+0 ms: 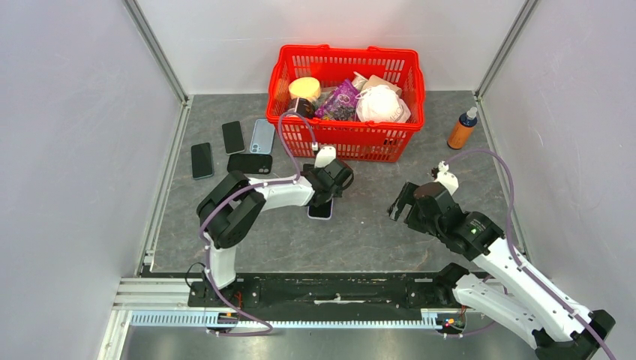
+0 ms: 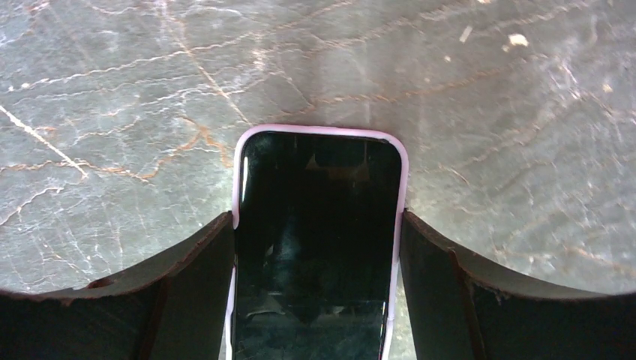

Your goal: Put the phone into the phone case

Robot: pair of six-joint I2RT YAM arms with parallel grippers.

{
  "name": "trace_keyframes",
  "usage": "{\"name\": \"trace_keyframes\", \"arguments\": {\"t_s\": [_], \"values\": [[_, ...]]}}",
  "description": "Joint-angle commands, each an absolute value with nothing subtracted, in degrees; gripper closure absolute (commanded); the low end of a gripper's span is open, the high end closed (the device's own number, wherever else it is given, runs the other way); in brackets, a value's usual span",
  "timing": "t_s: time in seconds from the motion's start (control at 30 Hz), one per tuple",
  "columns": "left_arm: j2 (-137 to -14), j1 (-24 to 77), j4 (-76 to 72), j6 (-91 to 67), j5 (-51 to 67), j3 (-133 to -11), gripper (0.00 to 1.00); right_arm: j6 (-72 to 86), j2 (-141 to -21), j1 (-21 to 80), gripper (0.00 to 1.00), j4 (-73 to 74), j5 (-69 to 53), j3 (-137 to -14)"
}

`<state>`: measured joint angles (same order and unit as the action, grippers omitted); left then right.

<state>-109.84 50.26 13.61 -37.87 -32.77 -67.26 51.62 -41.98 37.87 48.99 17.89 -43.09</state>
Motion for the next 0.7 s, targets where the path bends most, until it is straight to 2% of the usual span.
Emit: {"name": "trace_keyframes", "arguments": {"t_s": [0.0,0.13,0.33,0.43,0.67], "values": [[-110.1,48.8,11.4,-43.9,-38.6,-68.7,0.44,51.6,-42.1,37.7,0.03,47.0,19.1,-42.5],[-109.4,48.3,7.2,-43.4,-37.9,-67.2,0.37,51.8,-42.7,37.7,0.04,46.0,18.4,-42.0],[-108.1,47.7,4.8,-40.8,-38.2,-65.6,0.09,51.8,-42.8,37.7,0.03,45.4,17.6,-41.1],[-106.2,47.5,2.2,-38.5,-36.5,-63.4,0.00,51.6,-42.7,37.7,0.03,45.2,17.1,-40.7],[-96.5,47.5,0.9,-38.5,-35.5,-55.4,0.00,51.2,-42.7,37.6,0.03,44.2,16.2,-39.8]]}}
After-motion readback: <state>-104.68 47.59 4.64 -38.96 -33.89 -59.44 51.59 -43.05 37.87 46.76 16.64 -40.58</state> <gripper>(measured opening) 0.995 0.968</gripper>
